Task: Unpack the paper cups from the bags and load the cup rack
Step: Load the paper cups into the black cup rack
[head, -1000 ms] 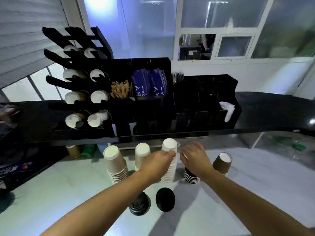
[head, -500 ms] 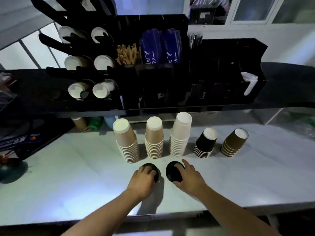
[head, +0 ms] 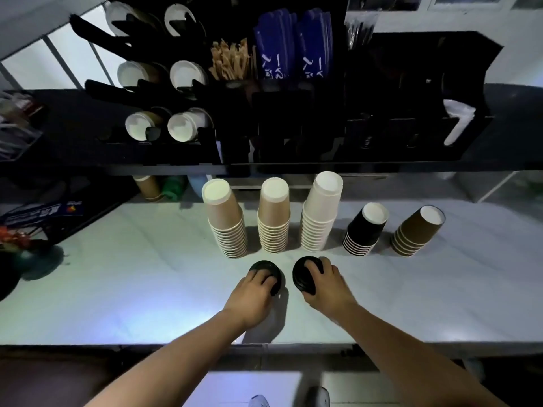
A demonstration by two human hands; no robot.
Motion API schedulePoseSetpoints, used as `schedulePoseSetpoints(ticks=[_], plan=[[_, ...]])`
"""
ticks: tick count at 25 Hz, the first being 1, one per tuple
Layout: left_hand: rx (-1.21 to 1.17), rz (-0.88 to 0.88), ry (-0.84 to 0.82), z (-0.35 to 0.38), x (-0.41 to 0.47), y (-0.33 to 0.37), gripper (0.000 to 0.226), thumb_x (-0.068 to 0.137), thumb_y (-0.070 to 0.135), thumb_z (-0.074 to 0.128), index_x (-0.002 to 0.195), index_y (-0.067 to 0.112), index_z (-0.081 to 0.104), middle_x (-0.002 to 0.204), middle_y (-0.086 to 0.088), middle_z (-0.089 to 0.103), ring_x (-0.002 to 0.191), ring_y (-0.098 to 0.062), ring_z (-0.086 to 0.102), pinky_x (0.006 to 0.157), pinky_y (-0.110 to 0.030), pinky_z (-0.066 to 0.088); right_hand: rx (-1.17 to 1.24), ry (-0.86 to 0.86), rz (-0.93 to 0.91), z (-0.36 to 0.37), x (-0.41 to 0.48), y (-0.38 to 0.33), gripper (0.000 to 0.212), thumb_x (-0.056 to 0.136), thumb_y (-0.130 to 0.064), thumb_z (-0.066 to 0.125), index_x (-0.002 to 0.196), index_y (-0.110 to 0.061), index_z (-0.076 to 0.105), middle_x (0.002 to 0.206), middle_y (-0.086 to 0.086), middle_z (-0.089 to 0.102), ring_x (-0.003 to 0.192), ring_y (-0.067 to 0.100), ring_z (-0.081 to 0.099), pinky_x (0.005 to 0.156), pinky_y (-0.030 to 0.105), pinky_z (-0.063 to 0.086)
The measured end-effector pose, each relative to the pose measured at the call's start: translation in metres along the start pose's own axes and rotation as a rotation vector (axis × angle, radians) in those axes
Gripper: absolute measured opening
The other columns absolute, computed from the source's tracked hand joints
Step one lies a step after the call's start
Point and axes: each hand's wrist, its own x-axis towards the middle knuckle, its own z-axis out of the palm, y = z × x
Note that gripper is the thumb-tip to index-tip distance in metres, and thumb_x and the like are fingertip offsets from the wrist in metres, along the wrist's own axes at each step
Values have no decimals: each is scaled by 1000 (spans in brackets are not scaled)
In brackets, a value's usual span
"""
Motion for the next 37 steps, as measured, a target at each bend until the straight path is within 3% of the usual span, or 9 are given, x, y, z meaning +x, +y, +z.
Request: schedulePoseSetpoints(ticks=[3,8,13,16,20,25,27,30,37], plan=[[-3,121,90,-25,8,8,54,85,35,28,121,15,62,128,-5,59,116,-31,52,95,-40,47,12,56,-72,-36,-8,4,77,77,-49,68,142,-30,31,141,10,35,118,35,47,97,46,48],[-12,381,366,-105,33,29,22,84,19,51,101,18,64,107,1,64,100,-20,55,83,-32,50,-1,231,-190,-124,-13,-6,74,79,-48,69,141,-25,35,147,10,34,127,33,45,107,45,45],[50,470,515,-180,66,32,19,82,22,54,100,19,60,102,1,61,99,-21,54,83,-34,50,-17,384,-151,-218,12,-7,78,80,-54,69,142,-30,29,154,12,25,127,39,46,101,50,48],[87,447,581,-214,92,31,20,85,24,50,99,19,63,104,2,62,100,-20,56,81,-34,52,-54,443,-116,-269,36,-9,81,81,-56,67,146,-33,24,158,10,18,130,40,44,104,51,45],[73,299,579,-231,124,17,36,88,24,46,117,17,66,120,2,61,114,-21,54,94,-36,49,-73,469,-97,-306,79,-6,78,83,-51,70,146,-33,26,157,7,12,127,38,46,103,47,48],[136,136,499,-239,163,3,50,94,26,44,142,16,50,148,-2,43,139,-25,36,112,-41,37,-195,438,-160,-324,143,-2,77,85,-51,67,147,-32,24,156,12,12,123,43,48,103,47,46],[174,68,433,-238,174,-1,58,96,28,43,153,17,35,159,-2,30,147,-24,23,120,-42,25,-284,426,-212,-325,164,-3,77,87,-50,64,148,-30,24,156,16,14,125,42,45,109,47,40],[201,0,357,-232,184,-8,65,98,29,43,159,20,20,165,1,20,152,-21,14,125,-39,10,-480,427,-256,-318,193,2,77,86,-51,62,149,-27,23,153,21,23,131,38,43,121,49,19],[199,11,375,-226,197,-19,64,97,28,44,157,22,24,162,5,27,151,-17,16,123,-36,1,-575,402,-267,-297,222,12,77,80,-58,65,142,-22,38,142,21,46,134,38,43,119,57,4]])
